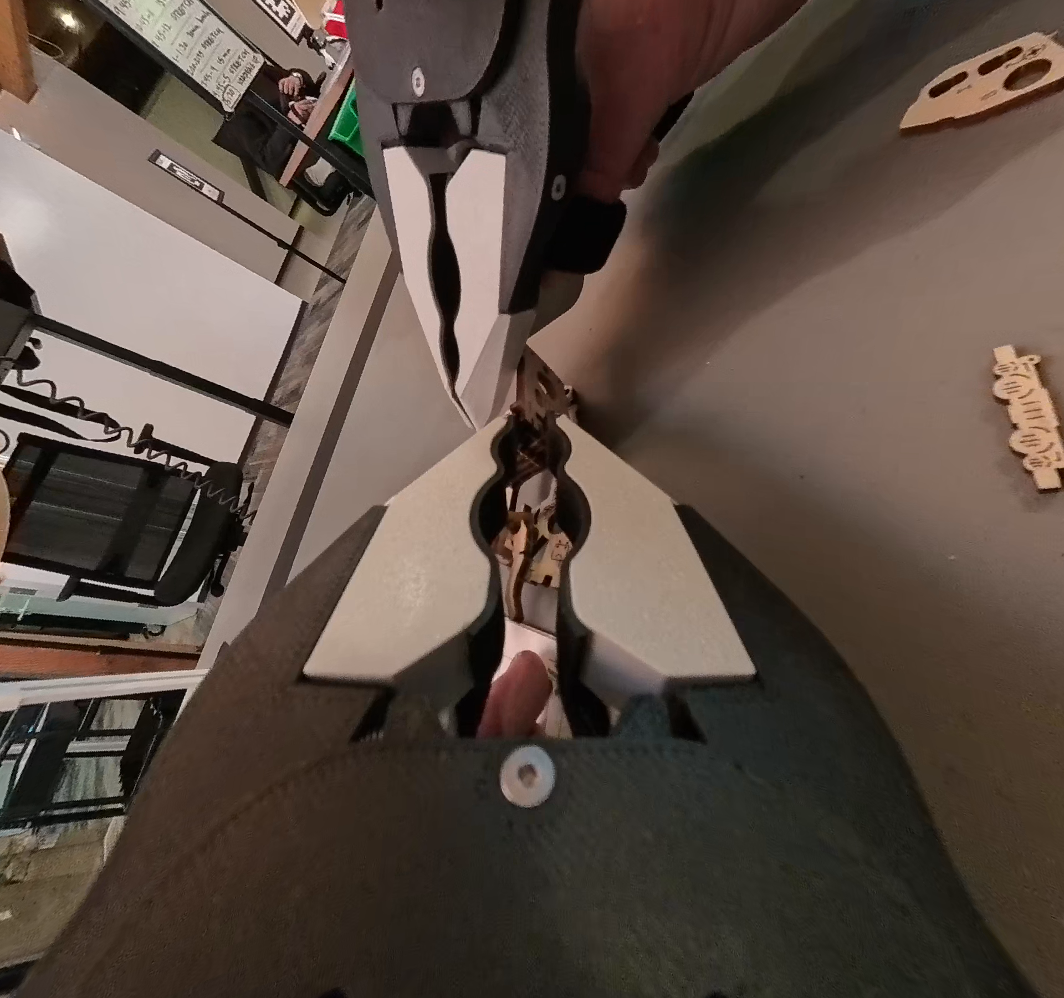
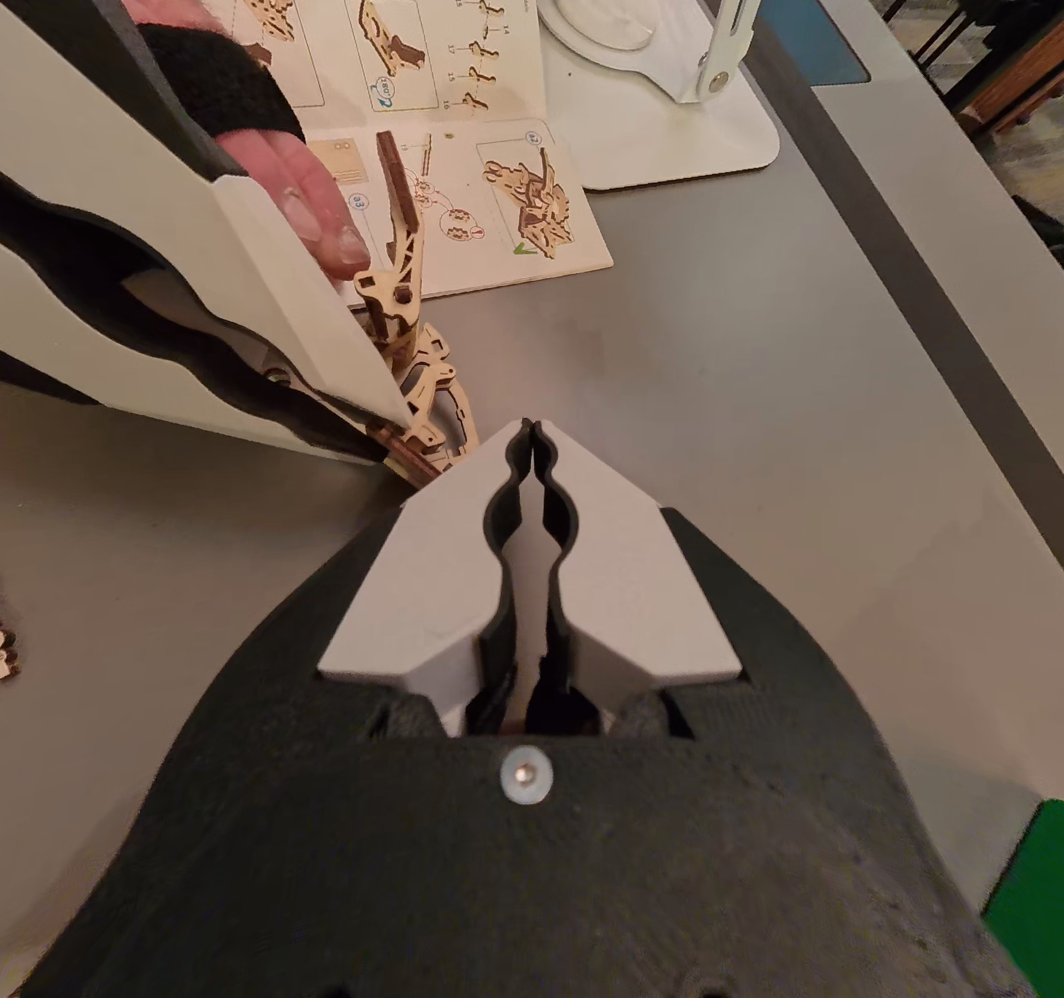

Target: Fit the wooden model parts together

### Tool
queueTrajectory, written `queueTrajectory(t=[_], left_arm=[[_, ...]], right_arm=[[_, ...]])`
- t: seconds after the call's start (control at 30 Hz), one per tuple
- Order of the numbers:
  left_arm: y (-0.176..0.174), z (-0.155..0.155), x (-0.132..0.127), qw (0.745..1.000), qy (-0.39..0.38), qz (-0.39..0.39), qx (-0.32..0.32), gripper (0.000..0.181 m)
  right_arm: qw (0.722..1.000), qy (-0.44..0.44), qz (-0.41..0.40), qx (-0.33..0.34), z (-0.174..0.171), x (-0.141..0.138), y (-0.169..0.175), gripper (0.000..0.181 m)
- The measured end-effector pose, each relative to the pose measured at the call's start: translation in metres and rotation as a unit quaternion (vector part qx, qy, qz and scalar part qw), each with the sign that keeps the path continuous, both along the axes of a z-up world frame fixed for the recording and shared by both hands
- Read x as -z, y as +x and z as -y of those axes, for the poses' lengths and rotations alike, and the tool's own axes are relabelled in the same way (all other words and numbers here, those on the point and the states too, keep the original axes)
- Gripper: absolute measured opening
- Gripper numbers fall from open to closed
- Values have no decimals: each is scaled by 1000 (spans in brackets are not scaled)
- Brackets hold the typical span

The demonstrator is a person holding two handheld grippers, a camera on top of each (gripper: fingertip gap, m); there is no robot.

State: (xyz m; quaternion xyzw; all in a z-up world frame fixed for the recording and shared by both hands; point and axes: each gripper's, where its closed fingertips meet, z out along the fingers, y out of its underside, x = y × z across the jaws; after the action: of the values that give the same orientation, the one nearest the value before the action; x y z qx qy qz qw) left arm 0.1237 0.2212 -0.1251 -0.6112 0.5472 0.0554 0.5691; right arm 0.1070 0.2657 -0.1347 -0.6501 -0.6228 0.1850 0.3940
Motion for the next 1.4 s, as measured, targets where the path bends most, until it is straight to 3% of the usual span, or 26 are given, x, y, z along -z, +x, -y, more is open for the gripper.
queueTrajectory(t=[0.03, 0.8, 1.2, 1.4], left_arm=[[0, 0, 0, 1000, 1, -1, 0, 8], [1, 3, 0, 1000, 12, -6, 7, 5], [2, 3, 4, 1000, 0, -14, 9, 3], [1, 1, 4, 1000, 4, -14, 2, 3]], right_arm=[[1000, 2, -2, 1, 0, 0, 0, 0], [999, 5, -33, 10, 5, 0, 0, 0], [1000, 7, 2, 14, 2, 11, -4, 0], [1000, 14, -20, 8, 2, -2, -13, 0]])
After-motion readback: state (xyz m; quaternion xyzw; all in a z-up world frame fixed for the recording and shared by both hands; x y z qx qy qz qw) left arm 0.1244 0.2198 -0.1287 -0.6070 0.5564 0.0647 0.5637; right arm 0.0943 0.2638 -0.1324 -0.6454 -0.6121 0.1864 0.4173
